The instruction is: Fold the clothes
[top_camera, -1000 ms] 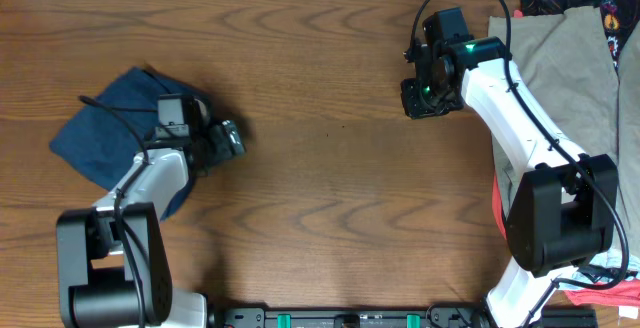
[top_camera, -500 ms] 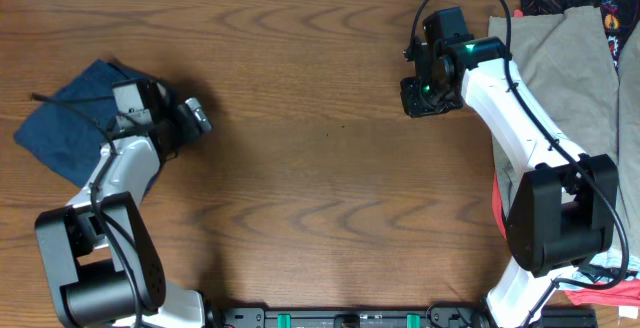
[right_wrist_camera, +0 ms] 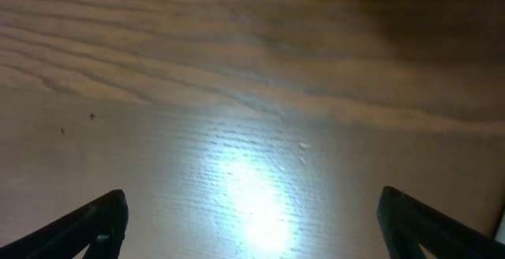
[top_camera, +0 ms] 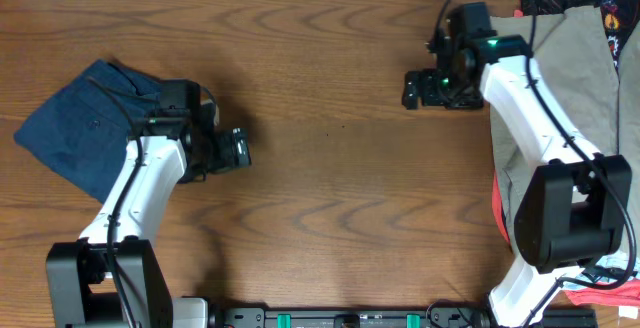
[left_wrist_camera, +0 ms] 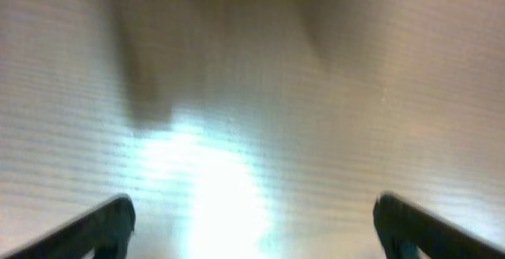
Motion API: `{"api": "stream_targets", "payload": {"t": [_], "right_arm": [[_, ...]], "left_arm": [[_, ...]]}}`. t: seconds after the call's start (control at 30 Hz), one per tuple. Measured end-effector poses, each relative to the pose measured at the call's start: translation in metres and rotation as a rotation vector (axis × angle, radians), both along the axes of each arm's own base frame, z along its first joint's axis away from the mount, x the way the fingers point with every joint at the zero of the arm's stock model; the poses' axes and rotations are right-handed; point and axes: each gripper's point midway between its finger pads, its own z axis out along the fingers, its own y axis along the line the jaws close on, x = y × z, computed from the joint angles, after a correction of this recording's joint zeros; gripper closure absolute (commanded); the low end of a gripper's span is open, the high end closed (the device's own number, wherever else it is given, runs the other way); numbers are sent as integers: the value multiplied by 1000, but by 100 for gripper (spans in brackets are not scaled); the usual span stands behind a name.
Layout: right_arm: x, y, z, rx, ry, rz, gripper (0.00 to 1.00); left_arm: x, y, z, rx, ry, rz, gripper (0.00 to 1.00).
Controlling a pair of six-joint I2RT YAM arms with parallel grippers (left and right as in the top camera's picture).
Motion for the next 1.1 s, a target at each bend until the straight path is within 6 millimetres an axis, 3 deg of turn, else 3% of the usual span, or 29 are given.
{"api": "stream_targets", "payload": {"t": [0.17, 0.33, 0.47, 0.77, 0.97, 1.1], "right_arm": [[-17, -28, -3, 34, 96, -74, 1], [-27, -56, -3, 41, 148, -146, 1], [-30, -74, 9, 35, 128, -173, 1], [-32, -88, 68, -18, -249, -178, 1], [-72, -86, 93, -26, -503, -181, 1], [-104, -84, 108, -25, -604, -184, 1]], "left_arm": [[-39, -1, 27, -3, 189, -3, 2], [-44, -1, 46, 0, 162, -13, 2], [-39, 4, 66, 30, 38, -18, 2], [-59, 7, 111, 59, -348, -8, 2], [-85, 7, 127, 62, -561, -1, 2], [-90, 7, 141, 63, -676, 3, 2]]}}
